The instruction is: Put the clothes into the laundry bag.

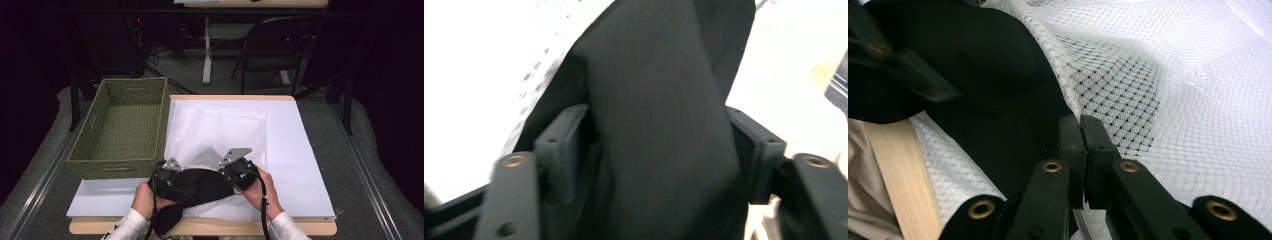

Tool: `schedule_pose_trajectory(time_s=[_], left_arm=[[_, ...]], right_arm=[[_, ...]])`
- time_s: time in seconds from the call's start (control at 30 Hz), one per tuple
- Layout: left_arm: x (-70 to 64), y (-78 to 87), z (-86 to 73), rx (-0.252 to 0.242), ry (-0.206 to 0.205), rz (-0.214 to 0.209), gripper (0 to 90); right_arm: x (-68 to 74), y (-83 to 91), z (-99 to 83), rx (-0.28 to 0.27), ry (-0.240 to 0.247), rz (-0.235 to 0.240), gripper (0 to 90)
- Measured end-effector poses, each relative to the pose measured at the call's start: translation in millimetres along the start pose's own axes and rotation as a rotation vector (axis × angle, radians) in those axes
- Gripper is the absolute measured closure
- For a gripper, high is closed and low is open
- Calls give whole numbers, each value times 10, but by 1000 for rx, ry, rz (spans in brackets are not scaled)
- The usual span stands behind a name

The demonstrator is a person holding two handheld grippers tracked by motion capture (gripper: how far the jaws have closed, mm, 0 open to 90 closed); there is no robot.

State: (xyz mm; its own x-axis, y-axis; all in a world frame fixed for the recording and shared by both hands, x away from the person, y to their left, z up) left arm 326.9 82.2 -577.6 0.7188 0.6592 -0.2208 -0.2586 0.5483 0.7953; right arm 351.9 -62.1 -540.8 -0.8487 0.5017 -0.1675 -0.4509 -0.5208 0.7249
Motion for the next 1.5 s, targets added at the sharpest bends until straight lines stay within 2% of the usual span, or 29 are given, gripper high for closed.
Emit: schedule_pose_trajectory(time_s=[0.07, 0.17, 0.2, 0.27, 0.33, 0.4, 0.47, 0.5, 0.57, 0.6, 0.67, 0.8, 0.93, 1.17, 1.5], left_arm=[[26, 97, -102, 4, 8, -8, 243], [36, 129, -178, 6, 19, -10, 206], [8, 139, -254, 26, 12, -22, 190], [-18, 132, -279, 27, 7, -30, 192], [-54, 95, -328, 50, -9, -33, 192], [-44, 33, -335, 59, -21, -14, 230], [-22, -3, -348, 72, -26, -14, 277], [-4, -20, -357, 77, -19, -3, 309], [0, -42, -360, 76, -10, -11, 335], [21, -59, -360, 73, -6, -6, 400], [32, -61, -360, 71, -10, -4, 447], [57, -55, -355, 56, 5, -4, 513], [58, -50, -347, 50, 3, -5, 589], [16, -66, -295, 45, 19, -7, 601], [-14, -139, -129, 34, 34, -6, 600]], right_arm=[[0, -3, -2, 2, 0, -2, 894], [0, -4, -4, 4, 3, -3, 894], [-1, -4, 0, 3, 6, -6, 894], [2, -6, 2, 2, 9, -5, 894], [4, -11, -1, 5, 10, -3, 894], [7, -18, -4, 6, 12, -2, 894], [7, -16, -7, 7, 9, -2, 894], [3, -14, -11, 9, 10, -3, 894], [5, -16, -12, 9, 6, -2, 894], [-1, -19, -17, 11, 5, -1, 894], [-1, -18, -17, 12, 3, -2, 894], [2, -21, -15, 14, 5, -7, 894], [13, -31, -10, 15, 9, -3, 894], [25, -28, 5, 12, 13, -1, 894], [35, -32, 16, 11, 15, 2, 894]])
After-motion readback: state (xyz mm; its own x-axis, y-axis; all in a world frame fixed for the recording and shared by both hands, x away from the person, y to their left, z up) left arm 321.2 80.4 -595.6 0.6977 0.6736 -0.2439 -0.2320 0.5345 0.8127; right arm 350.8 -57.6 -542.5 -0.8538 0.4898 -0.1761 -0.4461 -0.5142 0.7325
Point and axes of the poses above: each handheld gripper's, and its own axes: y roughly backward along the jaws, z roughly out of its top, x roughly to its left, the point moved 10 cm from there along -y, roughly forward along the jaws, and after that the axes turned 7 degrees about y, right-handed, at the moved point
